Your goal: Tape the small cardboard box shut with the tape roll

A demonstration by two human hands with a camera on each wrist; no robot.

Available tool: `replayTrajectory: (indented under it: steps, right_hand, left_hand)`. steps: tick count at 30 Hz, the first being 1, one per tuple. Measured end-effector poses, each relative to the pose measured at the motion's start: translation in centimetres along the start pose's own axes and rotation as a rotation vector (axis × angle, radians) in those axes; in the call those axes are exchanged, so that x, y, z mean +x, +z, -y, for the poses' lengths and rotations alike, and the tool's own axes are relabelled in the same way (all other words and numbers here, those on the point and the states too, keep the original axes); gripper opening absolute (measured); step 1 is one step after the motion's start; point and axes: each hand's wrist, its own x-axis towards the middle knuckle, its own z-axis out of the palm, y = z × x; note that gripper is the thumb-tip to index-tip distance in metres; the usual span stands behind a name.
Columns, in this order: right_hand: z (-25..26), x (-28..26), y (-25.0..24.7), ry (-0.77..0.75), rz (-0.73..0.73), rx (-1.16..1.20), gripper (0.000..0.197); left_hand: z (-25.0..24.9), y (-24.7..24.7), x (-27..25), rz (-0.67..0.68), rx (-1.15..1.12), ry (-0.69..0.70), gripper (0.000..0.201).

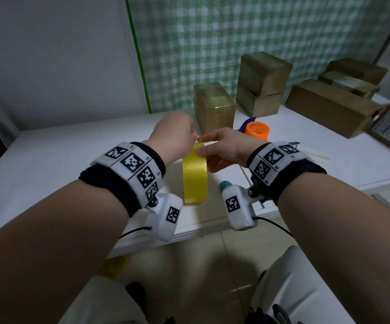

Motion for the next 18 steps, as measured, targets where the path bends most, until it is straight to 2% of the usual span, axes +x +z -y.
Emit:
replayTrajectory:
  steps: [4, 7, 11, 18]
  right_hand:
    - [-0.4, 0.1, -0.3, -0.013, -0.016, -0.006, 0.054]
    - [-0.5, 0.6, -0.3, -0.082, -0.091, -0.076, 0.047]
    - [-0.3, 1.1, 0.0, -0.172, -0.178, -0.173, 0.037]
    - [-0.5, 1.9, 0.0, -0.232, -0.17, -0.249, 0.028]
  left_hand:
    - [0.5, -0.4, -0.6, 0.011, -0.233, -0.04, 0.017]
    - [1.4, -0.5, -1.1, 0.02, -0.301, -0.057, 0.015]
    - [1.4, 0.0, -1.6, -0.042, -0.229, 0.007, 0.022]
    - [1.7, 1.1, -2.1, -0.171, -0.145, 0.16, 0.023]
